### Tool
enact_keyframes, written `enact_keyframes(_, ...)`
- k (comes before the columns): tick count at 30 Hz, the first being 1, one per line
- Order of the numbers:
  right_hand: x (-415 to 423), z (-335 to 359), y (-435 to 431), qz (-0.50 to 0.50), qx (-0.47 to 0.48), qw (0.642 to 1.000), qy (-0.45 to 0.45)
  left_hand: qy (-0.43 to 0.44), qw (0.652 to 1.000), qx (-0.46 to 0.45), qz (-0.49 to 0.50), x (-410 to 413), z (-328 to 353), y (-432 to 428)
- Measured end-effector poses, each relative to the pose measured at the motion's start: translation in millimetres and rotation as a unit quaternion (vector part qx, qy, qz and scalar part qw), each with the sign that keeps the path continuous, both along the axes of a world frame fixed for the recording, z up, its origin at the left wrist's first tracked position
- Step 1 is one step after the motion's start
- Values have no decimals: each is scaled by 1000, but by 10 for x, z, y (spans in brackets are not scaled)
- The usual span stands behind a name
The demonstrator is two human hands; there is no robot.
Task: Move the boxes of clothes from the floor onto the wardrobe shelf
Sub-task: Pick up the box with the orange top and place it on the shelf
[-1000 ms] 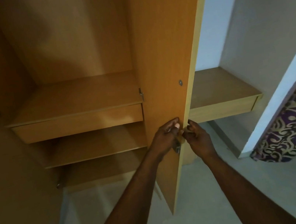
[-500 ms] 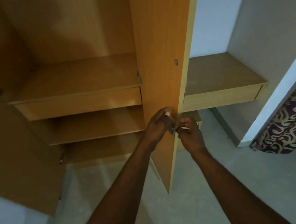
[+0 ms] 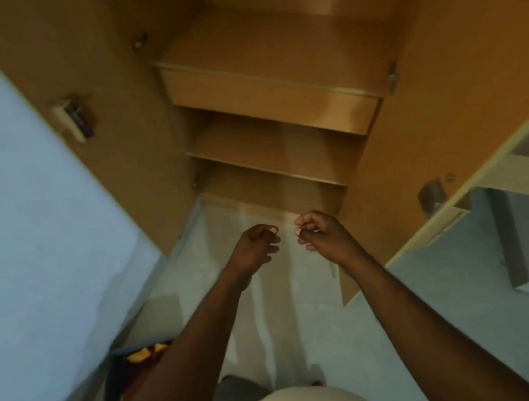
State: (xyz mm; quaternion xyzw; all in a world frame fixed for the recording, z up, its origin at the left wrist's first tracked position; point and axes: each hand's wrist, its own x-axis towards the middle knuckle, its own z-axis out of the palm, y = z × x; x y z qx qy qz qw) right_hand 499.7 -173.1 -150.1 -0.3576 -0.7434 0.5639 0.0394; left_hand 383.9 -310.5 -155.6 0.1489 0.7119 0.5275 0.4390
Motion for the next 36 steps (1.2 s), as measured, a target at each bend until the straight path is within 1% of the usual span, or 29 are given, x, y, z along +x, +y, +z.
enact_keyframes(5, -785, -96, -419, 88, -9, 996, -25, -28, 997, -13, 75, -436, -274, -625)
enact_keyframes(9, -1492, -188, -850, 176, -13, 983, -45, -51, 987, -28, 150, -807, -508, -1174)
enact_keyframes(12, -1936, -329, -1155, 231, -14, 971, -62, -68, 973, -42, 218, -1056, -667, -1539)
enact_keyframes(15, -2308, -477, -1504, 298, -12, 950, -90, -96, 948, -54, 299, -1237, -862, -1930)
enact_keyframes(18, -2643, -703, -1793, 365, -5, 924, -116, -118, 914, -59, 384, -1305, -1108, -2298)
enact_keyframes(21, -2971, -1043, -2066, 436, 14, 888, -147, -135, 872, -60, 466, -1249, -1404, -2652)
enact_keyframes(24, -3237, -1496, -2346, 504, 38, 844, -180, -152, 825, -106, 535, -1153, -1775, -2949)
enact_keyframes(28, -3461, -2369, -2730, 584, 83, 775, -228, -206, 747, -145, 616, -1026, -2540, -3268)
enact_keyframes(29, -3485, -2531, -2782, 595, 97, 762, -238, -219, 732, -154, 626, -997, -2684, -3316)
enact_keyframes(30, -3532, -2837, -2874, 611, 113, 743, -249, -234, 715, -158, 640, -959, -2989, -3375)
enact_keyframes(31, -3567, -3093, -2939, 623, 130, 727, -258, -242, 704, -165, 647, -934, -3215, -3418)
enact_keyframes(32, -3602, -3350, -3000, 630, 143, 716, -265, -251, 699, -168, 648, -919, -3446, -3461)
enact_keyframes(34, -3663, -3855, -3104, 635, 165, 700, -282, -258, 699, -183, 642, -898, -3896, -3544)
enact_keyframes(36, -3701, -4444, -3226, 644, 187, 684, -286, -262, 683, -197, 653, -888, -4406, -3666)
